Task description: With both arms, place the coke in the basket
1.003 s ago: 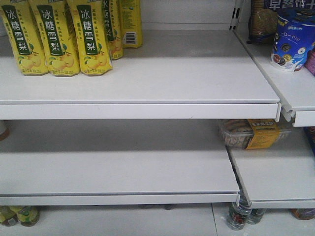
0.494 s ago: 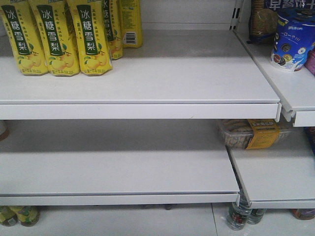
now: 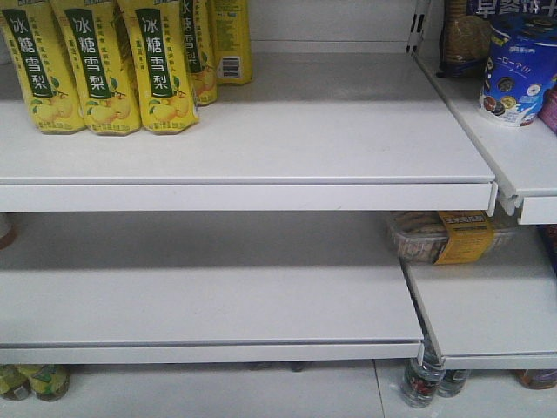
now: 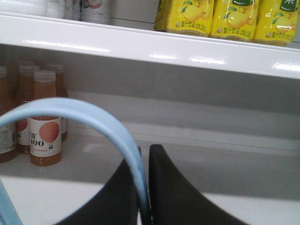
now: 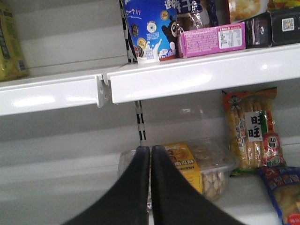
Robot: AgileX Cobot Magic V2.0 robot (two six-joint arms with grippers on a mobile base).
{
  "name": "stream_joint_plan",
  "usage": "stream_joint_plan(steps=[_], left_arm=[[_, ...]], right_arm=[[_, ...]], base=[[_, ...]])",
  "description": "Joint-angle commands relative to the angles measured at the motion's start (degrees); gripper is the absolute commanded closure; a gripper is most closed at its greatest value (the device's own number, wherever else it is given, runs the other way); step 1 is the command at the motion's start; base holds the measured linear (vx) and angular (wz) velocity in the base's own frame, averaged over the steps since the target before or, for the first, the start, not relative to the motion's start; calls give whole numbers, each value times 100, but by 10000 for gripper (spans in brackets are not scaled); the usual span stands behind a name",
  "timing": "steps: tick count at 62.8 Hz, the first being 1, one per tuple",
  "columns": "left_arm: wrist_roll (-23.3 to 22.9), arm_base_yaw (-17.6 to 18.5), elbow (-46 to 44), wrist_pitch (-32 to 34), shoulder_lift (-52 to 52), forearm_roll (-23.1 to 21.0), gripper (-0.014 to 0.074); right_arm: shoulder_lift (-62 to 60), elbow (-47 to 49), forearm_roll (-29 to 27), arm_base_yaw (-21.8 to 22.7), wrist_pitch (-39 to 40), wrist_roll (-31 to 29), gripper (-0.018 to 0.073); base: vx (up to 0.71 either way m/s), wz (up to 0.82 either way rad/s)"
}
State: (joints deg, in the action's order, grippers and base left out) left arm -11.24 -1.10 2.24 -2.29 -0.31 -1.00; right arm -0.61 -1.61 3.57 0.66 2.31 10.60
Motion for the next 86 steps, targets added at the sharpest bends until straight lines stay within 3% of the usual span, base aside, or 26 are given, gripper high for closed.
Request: stream_joint_plan(steps=[1, 86], left_arm=[[223, -18, -185, 911, -123, 215, 603], [223, -18, -185, 911, -123, 215, 603]], right_arm=[[-75, -48, 55, 44, 743, 5, 564], [-75, -42, 60, 44, 703, 5, 564]], base=[[0, 0], [0, 0]])
